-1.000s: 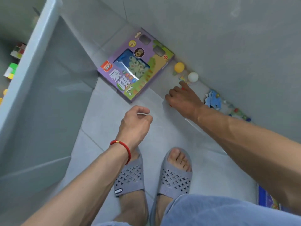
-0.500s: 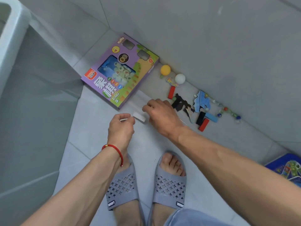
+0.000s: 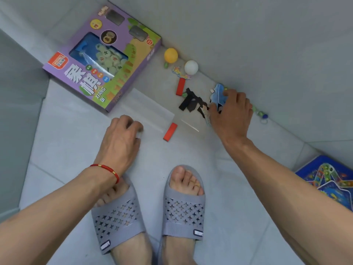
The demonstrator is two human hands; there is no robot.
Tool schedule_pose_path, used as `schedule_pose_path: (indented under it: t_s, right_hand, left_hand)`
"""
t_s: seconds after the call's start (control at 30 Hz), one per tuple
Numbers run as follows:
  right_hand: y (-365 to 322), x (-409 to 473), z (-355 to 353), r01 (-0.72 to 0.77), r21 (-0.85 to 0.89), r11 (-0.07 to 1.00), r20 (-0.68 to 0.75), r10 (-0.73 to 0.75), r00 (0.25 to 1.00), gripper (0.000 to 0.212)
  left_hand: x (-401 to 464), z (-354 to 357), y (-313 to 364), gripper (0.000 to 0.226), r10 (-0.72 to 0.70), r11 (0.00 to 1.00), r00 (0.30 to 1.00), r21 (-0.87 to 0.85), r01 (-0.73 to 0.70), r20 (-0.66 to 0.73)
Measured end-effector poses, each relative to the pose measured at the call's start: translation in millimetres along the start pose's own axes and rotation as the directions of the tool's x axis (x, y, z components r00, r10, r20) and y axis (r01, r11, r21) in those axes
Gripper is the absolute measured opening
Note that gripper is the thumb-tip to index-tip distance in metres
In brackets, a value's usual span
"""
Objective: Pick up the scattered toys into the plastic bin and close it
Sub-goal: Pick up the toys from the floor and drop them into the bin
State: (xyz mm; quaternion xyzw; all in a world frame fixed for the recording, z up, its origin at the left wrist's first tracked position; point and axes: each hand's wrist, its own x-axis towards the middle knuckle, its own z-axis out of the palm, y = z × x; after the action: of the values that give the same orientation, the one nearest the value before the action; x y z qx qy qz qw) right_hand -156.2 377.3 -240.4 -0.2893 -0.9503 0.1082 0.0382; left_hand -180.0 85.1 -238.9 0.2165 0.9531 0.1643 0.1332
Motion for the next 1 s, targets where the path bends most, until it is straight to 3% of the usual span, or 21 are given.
schedule_pose_path:
  t_s: [0.13, 0.3, 0.4, 0.5, 0.6, 0.7, 0.8, 0.87, 0.93, 0.97, 1.0]
  right_hand:
    - [0.5, 6.7, 7.0, -0.021, -0.086, 0.996, -0.004, 0.020, 1.000, 0.053]
    - [-0.8, 19.3, 8.4, -0.048, -0.043, 0.998, -0.004, 0.048, 0.999, 0.053]
    - [-5.5, 25.6, 2.4, 0.004, -0.082, 0.997, 0.034, -0.001, 0.999, 0.050]
    - [-11.6, 32.3, -4.3, 0.068, -0.143, 0.987, 0.083, -0.056, 0.995, 0.044]
    - [-16.0, 38.9, -10.3, 0.091, -0.175, 0.980, 0.118, -0.071, 0.991, 0.025]
    - [-13.1, 41.8, -16.6, 0.065, -0.144, 0.987, 0.133, -0.046, 0.990, 0.013]
    - [1.5, 40.6, -17.1, 0.071, -0.130, 0.989, 0.064, -0.063, 0.996, 0.015]
    - [10.6, 36.2, -22.6, 0.080, 0.014, 0.997, -0.024, -0.079, 0.997, 0.025]
    - [15.2, 27.6, -32.4, -0.037, 0.312, 0.949, -0.089, 0.068, 0.994, 0.026]
    - [18.2, 24.5, -37.3, -0.150, 0.512, 0.846, -0.061, 0.210, 0.976, 0.023]
    - [19.7, 20.8, -42.8, -0.279, 0.713, 0.643, 0.044, 0.357, 0.933, 0.019]
  left_hand:
    - [3.7, 1.9, -4.6, 0.014, 0.023, 0.998, 1.000, -0.055, -0.024, -0.009]
    - [20.6, 1.9, 49.9, 0.016, 0.125, 0.976, 0.990, -0.170, -0.134, -0.061]
    - [28.5, 12.2, 74.8, 0.020, 0.171, 0.985, 0.985, -0.025, -0.171, 0.027]
    - [29.2, 17.2, 78.1, 0.047, 0.212, 0.972, 0.973, 0.083, -0.219, 0.090]
    - [30.4, 16.5, 74.1, 0.057, 0.231, 0.963, 0.967, 0.117, -0.243, 0.111]
    - [30.2, 14.7, 68.1, 0.045, 0.204, 0.972, 0.973, 0.097, -0.215, 0.110]
    - [28.4, 9.8, 68.5, 0.023, 0.063, 0.997, 0.995, -0.041, -0.061, 0.073]
    - [27.7, 1.9, 71.1, 0.014, -0.056, 0.977, 0.998, -0.205, 0.063, 0.040]
    - [26.9, -7.3, 73.1, 0.009, -0.182, 0.912, 0.983, -0.369, 0.181, 0.032]
    - [25.8, -11.8, 74.1, 0.009, -0.251, 0.859, 0.966, -0.448, 0.248, 0.055]
    - [23.9, -17.2, 75.7, 0.009, -0.320, 0.783, 0.943, -0.536, 0.316, 0.089]
